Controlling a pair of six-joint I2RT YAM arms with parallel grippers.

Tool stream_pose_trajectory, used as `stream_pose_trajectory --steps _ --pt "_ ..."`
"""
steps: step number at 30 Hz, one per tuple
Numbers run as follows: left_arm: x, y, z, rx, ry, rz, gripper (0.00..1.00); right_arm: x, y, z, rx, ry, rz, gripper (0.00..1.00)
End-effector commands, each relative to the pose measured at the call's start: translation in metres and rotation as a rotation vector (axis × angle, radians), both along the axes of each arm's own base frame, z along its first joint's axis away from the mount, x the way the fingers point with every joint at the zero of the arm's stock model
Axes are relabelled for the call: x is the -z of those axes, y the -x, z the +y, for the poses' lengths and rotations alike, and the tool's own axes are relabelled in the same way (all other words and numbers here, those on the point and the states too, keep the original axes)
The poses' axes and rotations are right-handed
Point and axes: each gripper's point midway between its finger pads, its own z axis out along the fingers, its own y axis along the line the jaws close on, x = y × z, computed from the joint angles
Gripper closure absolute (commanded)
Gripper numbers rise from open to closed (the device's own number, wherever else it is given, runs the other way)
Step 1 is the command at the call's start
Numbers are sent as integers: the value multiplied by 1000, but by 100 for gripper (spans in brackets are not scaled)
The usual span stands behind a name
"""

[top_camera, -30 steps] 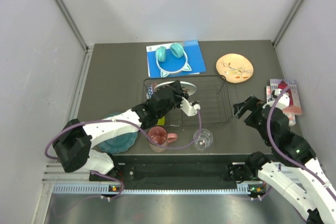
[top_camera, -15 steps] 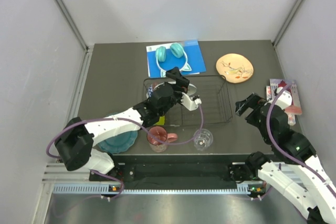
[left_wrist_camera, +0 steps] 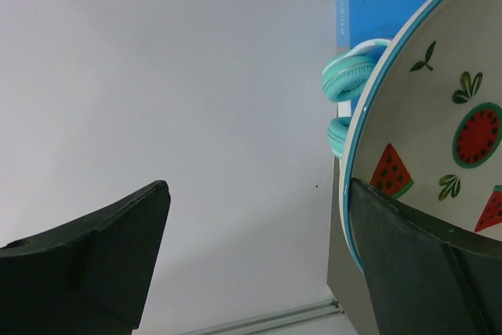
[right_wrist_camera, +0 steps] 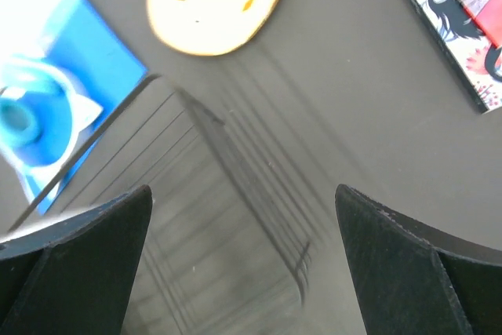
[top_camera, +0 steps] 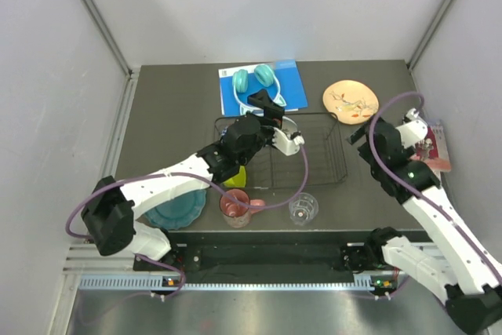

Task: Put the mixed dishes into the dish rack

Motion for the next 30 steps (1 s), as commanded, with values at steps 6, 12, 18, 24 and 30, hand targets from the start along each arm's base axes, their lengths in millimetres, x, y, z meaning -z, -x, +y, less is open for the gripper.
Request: stream_pose_trajectory --steps 6,12,18,24,30 --pt "-73 20 29 -20 169 -131 1 17 -52 -2 20 -131 36 0" --pt "-41 18 28 -29 143 -78 1 4 -52 -11 23 -133 -2 0" --pt "-8 15 26 -43 122 -18 1 -5 -46 -16 16 -145 -28 0" --pt "-7 7 24 -70 111 -15 1 0 -42 -13 -11 -150 -17 1" --pt "-6 6 28 -92 89 22 1 5 -45 -9 -37 -152 -9 0"
